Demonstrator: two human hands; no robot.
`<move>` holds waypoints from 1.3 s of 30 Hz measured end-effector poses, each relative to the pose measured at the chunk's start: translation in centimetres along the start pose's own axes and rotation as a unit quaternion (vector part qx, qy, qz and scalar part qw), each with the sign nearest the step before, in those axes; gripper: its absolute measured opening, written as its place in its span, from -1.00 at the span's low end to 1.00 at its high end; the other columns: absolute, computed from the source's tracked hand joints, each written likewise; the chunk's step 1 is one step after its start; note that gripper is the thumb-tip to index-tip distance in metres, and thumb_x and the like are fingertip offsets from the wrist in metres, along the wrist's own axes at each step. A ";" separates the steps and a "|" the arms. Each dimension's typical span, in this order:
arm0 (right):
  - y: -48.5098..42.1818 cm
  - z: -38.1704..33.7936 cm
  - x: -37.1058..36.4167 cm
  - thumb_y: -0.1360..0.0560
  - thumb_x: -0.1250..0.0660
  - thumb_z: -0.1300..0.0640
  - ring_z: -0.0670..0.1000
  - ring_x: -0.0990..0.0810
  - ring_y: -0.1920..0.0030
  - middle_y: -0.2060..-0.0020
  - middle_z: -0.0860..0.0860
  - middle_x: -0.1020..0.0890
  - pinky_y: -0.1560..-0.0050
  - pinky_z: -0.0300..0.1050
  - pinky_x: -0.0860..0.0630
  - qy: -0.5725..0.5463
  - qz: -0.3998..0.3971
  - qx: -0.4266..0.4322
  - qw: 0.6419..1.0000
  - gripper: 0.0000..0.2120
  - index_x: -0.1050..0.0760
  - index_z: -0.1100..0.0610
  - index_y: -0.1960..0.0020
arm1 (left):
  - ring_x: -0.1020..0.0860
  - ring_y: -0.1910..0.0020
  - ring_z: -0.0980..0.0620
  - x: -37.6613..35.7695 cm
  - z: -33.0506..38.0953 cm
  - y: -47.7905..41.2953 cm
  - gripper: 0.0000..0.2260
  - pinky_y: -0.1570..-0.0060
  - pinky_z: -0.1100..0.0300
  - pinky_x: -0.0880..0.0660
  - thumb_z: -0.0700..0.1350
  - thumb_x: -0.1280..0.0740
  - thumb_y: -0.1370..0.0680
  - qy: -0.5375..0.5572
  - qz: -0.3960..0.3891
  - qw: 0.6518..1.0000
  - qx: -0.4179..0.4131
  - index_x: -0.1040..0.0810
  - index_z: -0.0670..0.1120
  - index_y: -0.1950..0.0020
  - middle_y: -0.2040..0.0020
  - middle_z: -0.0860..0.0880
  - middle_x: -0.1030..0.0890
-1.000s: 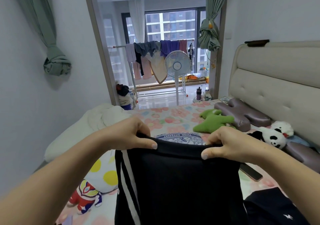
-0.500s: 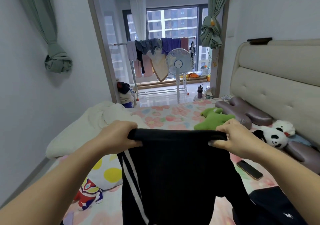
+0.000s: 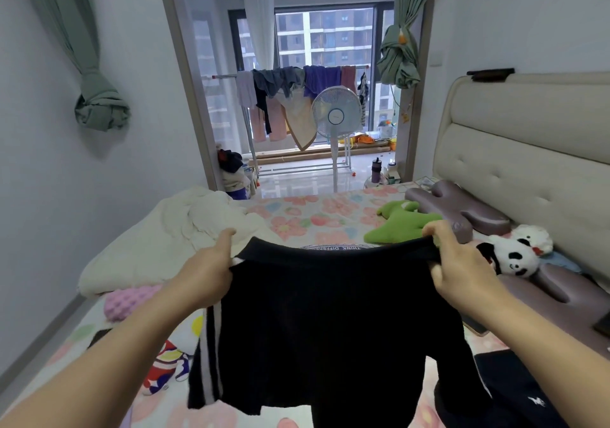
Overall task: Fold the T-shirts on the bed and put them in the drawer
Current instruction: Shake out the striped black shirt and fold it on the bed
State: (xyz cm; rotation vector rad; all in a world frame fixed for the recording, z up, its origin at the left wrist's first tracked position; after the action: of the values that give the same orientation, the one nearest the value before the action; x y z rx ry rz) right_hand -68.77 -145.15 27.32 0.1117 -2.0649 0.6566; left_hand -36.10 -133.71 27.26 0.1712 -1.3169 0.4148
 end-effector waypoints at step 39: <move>4.2 8.3 -6.6 -0.37 -0.14 -0.41 -0.12 -0.57 0.26 0.34 -0.07 -0.56 0.18 -0.13 -0.48 -0.014 -0.384 0.089 0.919 -0.50 -0.47 0.02 0.22 | -0.60 0.18 0.28 -5.9 -12.4 7.4 -0.66 0.22 0.47 -0.47 0.33 -0.27 -0.41 0.310 -0.217 0.925 -0.027 -0.59 0.15 -0.01 0.15 0.16 -0.66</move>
State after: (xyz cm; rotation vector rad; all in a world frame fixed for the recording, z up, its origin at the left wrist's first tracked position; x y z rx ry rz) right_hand -72.76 -146.82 16.72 0.9864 -1.7738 0.3375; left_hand -28.88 -123.74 17.68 0.2543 -0.6351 0.0377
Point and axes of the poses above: each hand's wrist, its own y-axis away from the middle knuckle, its own x-axis out of the back of the hand, z = x × y, the point moved 5 cm from there along -y, towards the middle knuckle
